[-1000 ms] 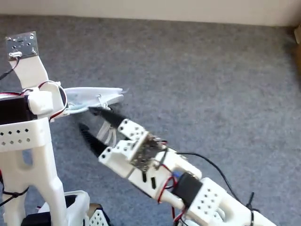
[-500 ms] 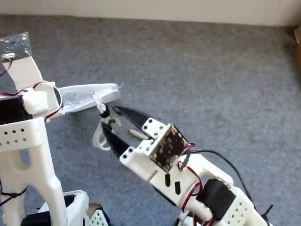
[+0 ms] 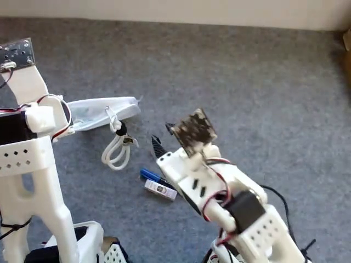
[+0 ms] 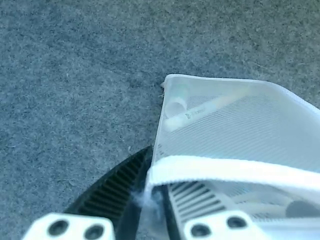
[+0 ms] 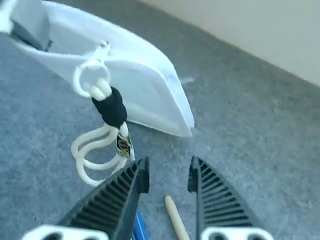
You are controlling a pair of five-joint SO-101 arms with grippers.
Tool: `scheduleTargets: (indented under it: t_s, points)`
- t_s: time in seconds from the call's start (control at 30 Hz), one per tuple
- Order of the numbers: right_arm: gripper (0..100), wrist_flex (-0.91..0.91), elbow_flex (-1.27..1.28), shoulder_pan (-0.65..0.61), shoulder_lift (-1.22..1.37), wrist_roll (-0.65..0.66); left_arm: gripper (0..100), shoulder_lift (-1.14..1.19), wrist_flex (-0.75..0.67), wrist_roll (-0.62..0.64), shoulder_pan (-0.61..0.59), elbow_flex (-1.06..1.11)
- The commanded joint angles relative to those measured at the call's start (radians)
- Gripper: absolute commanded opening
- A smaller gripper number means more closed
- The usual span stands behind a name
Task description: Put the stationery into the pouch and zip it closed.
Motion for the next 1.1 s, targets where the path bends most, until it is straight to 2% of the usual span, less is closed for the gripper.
scheduleTargets:
  t_s: [0.0, 0.27, 0.5, 0.9, 1.07]
  points:
    - [12.7, 0.005, -0.007, 0.01, 0.107, -0.011, 1, 0.019, -0.006, 0.012, -0.074, 0.018]
    - [12.8, 0.004, -0.016, 0.007, 0.374, -0.009, 1, 0.018, -0.002, 0.012, -0.137, 0.018]
    - [12.8, -0.018, -0.062, -0.064, 0.567, -0.009, 1, 0.018, -0.002, 0.012, -0.153, 0.018]
    - [12.8, -0.018, -0.249, -0.054, 0.885, -0.009, 1, 0.018, -0.002, 0.012, -0.153, 0.018]
    - [12.8, -0.018, -0.337, -0.001, 0.987, -0.009, 1, 0.018, -0.002, 0.012, -0.153, 0.019]
